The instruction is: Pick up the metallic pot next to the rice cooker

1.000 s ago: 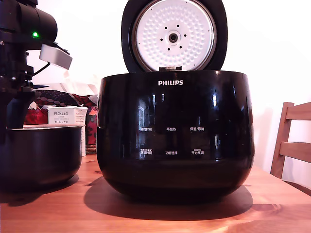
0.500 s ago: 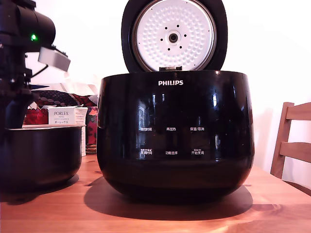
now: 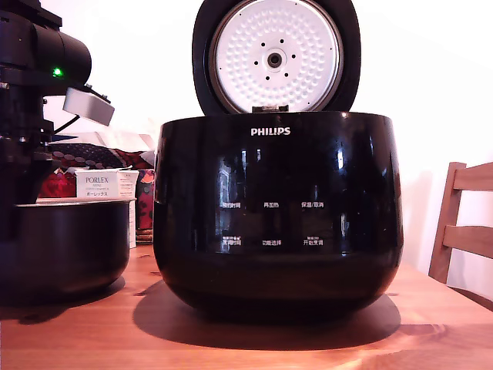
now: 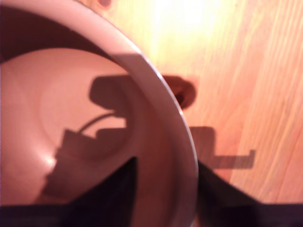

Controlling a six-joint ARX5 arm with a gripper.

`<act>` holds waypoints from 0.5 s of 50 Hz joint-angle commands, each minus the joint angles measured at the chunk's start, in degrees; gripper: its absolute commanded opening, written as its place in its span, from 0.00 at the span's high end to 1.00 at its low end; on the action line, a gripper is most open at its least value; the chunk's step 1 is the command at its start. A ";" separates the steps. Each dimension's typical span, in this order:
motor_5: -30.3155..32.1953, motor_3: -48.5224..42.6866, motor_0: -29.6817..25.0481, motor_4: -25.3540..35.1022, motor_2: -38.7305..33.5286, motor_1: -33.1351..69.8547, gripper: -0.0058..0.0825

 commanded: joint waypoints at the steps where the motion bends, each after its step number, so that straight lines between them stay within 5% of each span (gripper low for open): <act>1: 0.52 -0.02 0.20 0.57 -0.15 1.07 0.85; 6: 0.96 -0.20 0.20 0.85 -0.15 1.07 0.96; 25: 0.96 -2.32 0.15 -0.28 -0.13 0.61 0.96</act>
